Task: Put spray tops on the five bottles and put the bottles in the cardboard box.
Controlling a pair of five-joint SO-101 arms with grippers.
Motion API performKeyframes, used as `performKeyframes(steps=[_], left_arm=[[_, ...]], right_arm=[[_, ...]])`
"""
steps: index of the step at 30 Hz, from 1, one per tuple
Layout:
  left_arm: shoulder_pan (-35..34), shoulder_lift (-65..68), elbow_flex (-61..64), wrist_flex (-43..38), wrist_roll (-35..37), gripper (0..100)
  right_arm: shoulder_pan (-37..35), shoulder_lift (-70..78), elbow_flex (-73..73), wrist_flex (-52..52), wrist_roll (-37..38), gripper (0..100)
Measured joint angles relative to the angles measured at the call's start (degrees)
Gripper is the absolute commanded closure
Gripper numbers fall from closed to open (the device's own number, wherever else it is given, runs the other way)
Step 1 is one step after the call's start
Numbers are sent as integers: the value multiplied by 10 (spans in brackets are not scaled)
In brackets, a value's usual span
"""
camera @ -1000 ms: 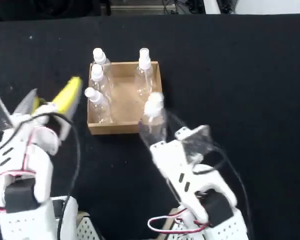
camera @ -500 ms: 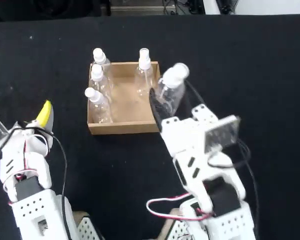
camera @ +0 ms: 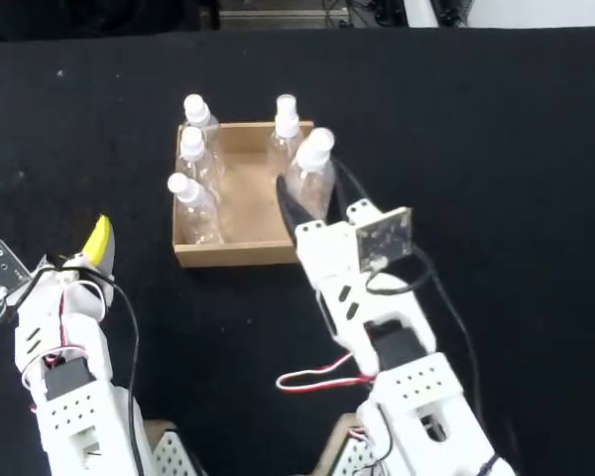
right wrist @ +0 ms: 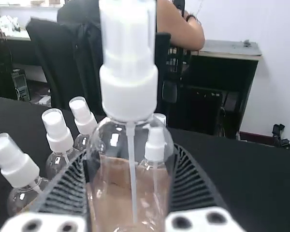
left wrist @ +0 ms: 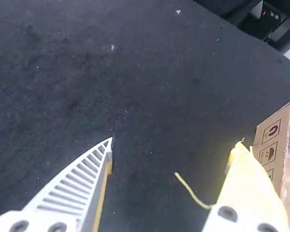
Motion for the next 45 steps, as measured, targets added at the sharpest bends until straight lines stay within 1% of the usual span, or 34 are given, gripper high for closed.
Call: performKeyframes(steps=[6,16,24,32,42,45], left_arm=[[0,0,2,0,0,651],[0,0,2,0,0,651],[0,0,3,0,0,651],[0,0,3,0,0,651],[0,0,3,0,0,651],[0,0,3,0,0,651]], right_arm=[[0,68,40,-122,0,988],[0,242,40,-258,0,988],[3,366,35,-389,1,988],[2,502,-23,-411,0,986],[3,588,-68,-417,0,987],[3,617,-76,-443,0,988]])
